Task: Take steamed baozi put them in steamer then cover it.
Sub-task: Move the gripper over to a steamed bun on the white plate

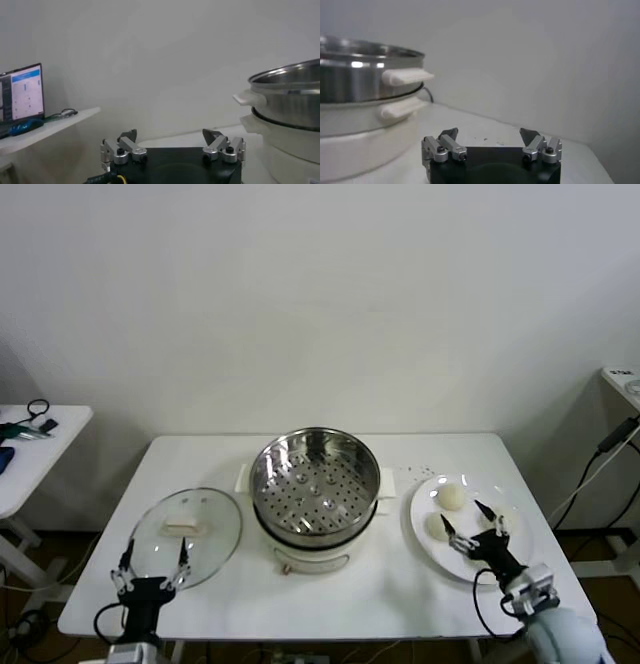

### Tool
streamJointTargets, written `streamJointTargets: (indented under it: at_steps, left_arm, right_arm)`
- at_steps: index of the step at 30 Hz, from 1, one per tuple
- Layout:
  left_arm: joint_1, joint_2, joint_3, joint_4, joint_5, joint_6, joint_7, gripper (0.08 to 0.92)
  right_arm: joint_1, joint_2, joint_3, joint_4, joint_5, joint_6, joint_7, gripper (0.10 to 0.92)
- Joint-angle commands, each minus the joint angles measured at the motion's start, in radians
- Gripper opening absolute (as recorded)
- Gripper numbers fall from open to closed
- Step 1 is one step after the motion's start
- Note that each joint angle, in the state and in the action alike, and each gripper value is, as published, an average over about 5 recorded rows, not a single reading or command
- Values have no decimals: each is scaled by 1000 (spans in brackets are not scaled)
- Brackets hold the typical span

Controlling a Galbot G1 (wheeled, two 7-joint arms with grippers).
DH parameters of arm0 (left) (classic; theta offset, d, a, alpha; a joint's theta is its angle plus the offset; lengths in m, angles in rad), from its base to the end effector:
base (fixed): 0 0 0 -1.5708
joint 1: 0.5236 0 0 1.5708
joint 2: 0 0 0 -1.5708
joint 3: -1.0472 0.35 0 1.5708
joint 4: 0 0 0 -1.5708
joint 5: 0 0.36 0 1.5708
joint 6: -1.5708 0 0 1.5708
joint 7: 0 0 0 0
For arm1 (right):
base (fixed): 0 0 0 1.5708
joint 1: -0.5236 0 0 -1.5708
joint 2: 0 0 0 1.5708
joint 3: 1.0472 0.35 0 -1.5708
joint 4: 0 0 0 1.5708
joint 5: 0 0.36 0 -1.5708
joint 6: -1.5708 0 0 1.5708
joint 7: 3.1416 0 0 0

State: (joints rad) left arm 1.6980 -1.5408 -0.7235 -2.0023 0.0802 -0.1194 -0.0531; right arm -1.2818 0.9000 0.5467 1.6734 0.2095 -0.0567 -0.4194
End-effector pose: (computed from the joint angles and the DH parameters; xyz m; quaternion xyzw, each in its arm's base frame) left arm 0.1354 0.0709 -0.3512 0.0934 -0.9884 -0.1093 0.0485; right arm 0.2924 -0.2011 -0.3168 0.2328 -0.9414 0.2032 0.1356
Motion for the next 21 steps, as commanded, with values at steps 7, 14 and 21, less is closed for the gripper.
streamJointTargets:
  at_steps: [7,14,21]
  left_arm:
    - [0,-4,17,-8,-94,-1,-4,823]
    - [-14,0,12,-2,-91,7,-16,823]
    - [-14,-7,19,3,-42,-3,-39,823]
  right_arm:
    - [588,-369,-371,-296,-338,23,-596,823]
    - [1061,-370,-870,-491,-340,54,-688,823]
    - [1418,-252,-1337,-672,-286,67,-716,823]
